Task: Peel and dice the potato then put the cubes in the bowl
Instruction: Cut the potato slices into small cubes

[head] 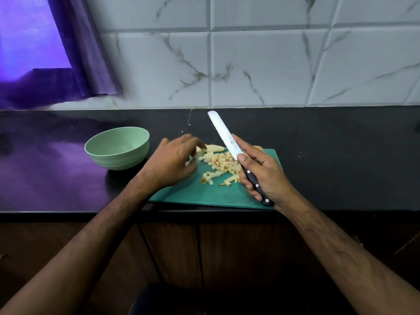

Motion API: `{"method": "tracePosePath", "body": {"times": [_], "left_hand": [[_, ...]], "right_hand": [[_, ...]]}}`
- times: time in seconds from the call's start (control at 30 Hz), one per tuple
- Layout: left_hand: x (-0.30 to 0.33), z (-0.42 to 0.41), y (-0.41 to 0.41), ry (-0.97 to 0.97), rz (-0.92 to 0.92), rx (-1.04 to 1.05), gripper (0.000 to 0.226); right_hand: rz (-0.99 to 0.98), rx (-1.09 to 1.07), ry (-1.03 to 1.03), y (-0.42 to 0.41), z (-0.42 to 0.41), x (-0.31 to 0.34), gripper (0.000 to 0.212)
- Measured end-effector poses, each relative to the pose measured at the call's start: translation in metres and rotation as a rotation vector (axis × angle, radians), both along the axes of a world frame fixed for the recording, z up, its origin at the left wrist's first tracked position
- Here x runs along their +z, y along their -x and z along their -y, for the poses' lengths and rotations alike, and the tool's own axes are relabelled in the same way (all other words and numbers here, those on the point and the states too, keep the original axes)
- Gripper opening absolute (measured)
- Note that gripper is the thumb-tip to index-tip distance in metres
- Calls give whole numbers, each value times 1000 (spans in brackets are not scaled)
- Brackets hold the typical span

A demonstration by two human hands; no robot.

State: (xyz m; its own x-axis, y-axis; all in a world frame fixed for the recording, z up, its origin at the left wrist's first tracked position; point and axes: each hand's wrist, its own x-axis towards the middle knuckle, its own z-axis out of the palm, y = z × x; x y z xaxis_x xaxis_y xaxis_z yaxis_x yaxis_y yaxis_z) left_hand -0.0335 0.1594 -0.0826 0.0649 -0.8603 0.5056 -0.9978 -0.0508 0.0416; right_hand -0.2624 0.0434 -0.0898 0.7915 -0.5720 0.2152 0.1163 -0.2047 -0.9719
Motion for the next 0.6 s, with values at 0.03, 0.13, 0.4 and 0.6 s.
{"method": "tracePosePath", "body": {"times": [0.03,0.13,0.4,0.6], "left_hand": [[3,-4,-5,59,-54,11,36],[11,-18,-15,261,-374,-16,37],[-24,-45,-20,47,-386,-90,18],[-35,-46,-22,47,-282,-67,16]], "right_hand": [[-8,1,5,0,-1,0,46],[-28,2,25,0,-2,2,46],[-265,66,344,5,-4,15,49],[-674,74,1229,45,-10,34,50]]}}
